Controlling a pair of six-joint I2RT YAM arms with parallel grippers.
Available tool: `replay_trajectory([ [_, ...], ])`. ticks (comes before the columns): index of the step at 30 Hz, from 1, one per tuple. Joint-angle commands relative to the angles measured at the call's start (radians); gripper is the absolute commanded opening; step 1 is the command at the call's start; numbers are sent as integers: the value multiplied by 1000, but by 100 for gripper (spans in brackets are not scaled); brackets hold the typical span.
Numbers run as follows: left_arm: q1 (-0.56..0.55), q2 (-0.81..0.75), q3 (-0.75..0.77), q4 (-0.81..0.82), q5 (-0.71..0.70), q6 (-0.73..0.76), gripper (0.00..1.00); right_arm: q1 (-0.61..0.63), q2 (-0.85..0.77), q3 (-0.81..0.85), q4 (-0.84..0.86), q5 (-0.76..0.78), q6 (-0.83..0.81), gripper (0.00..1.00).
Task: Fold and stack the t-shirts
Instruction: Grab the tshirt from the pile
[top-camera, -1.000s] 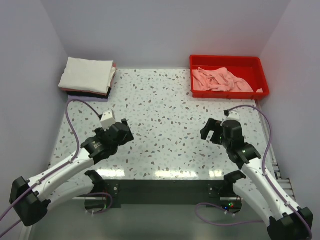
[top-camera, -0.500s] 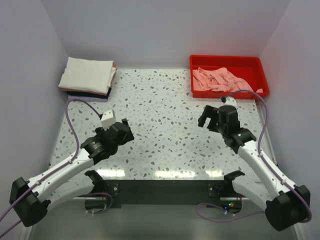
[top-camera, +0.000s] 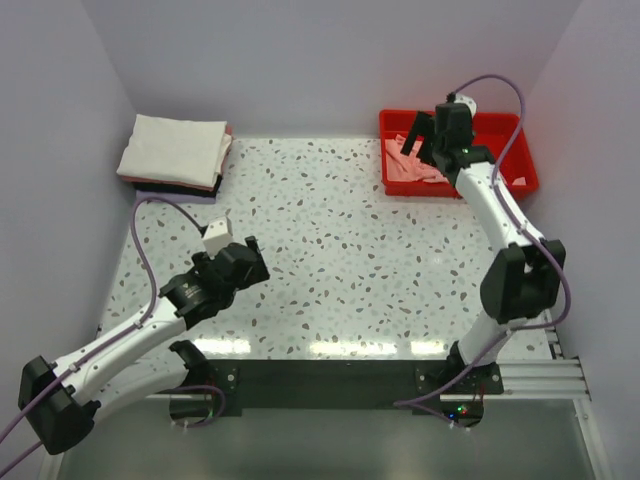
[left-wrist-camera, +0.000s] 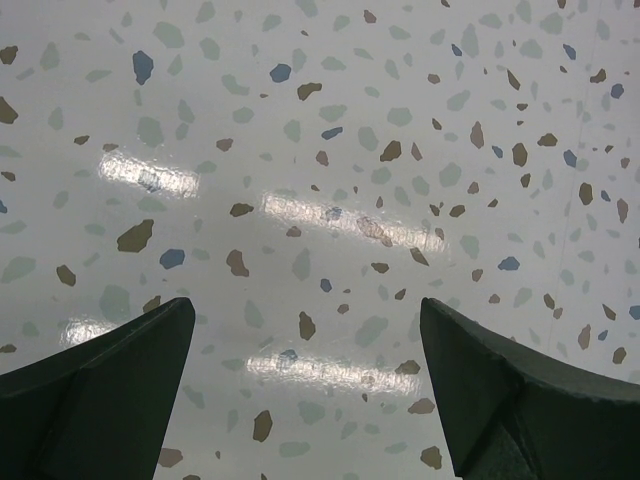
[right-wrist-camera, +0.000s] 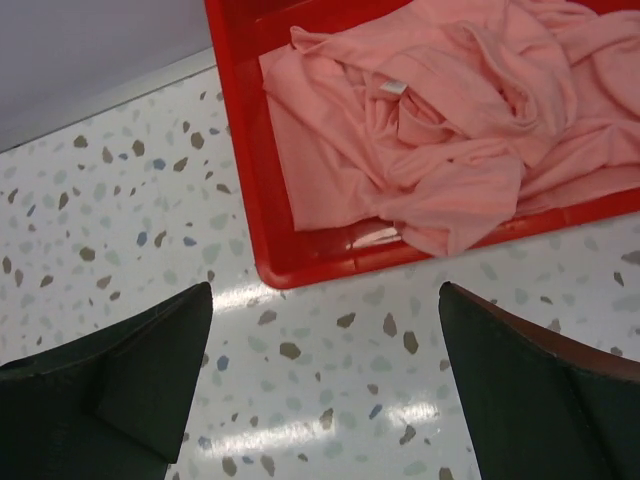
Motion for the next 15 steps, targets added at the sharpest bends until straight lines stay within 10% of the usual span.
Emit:
replay_trajectory([
  [1, -3, -22, 29, 44, -10, 5, 100, -47, 161, 190, -93, 17, -66, 99],
  [15, -3, -17, 17, 20, -24, -20, 100, -153, 761, 676, -205, -15, -221, 99],
])
